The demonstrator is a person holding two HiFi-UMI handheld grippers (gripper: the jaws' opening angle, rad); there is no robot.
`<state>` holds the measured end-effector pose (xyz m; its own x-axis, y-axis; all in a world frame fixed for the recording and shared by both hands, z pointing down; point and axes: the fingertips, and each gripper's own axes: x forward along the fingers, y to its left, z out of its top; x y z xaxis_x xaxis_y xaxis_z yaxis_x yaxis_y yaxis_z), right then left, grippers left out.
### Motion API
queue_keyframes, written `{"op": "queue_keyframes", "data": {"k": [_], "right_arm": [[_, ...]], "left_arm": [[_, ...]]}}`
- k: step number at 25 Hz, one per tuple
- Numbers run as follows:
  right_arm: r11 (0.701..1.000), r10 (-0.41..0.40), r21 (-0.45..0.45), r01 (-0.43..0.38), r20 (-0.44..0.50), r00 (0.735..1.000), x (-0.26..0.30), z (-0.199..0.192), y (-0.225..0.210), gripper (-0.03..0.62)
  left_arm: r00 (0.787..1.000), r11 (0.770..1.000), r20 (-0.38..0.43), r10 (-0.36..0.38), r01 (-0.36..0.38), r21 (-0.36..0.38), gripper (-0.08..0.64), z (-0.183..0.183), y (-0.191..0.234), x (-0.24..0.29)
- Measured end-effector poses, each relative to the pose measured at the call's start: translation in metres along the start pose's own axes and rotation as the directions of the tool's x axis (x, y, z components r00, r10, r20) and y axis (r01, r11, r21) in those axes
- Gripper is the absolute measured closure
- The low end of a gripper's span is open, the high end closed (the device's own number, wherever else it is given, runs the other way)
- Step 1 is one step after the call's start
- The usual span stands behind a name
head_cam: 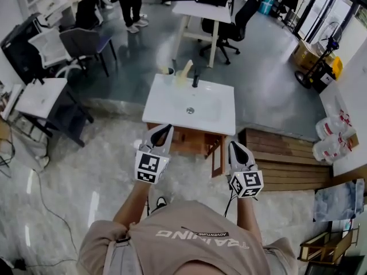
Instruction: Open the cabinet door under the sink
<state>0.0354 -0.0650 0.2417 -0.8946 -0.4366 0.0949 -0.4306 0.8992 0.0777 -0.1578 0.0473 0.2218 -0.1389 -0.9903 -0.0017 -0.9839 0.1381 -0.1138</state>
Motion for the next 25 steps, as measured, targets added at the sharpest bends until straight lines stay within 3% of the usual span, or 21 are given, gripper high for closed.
{"op": "queue_keyframes", "data": {"k": [17,25], "right_arm": [[1.0,0.013,0.002,-0.013,-0.016,1.0,-0.015,-0.007,0.022,0.592],[1.0,0.002,0.016,-0.001,-0.074,0.997,-0.031,-0.027,0.033,0.592]], "left_arm": [[0.998,0.999,-0.049,-0.049,0.049,-0.017,0.541,-0.015,-0.013,-0.018],[0.993,0.996,-0.09,-0.071,0.067,-0.05,0.541,-0.041,-0.021,-0.026]]}}
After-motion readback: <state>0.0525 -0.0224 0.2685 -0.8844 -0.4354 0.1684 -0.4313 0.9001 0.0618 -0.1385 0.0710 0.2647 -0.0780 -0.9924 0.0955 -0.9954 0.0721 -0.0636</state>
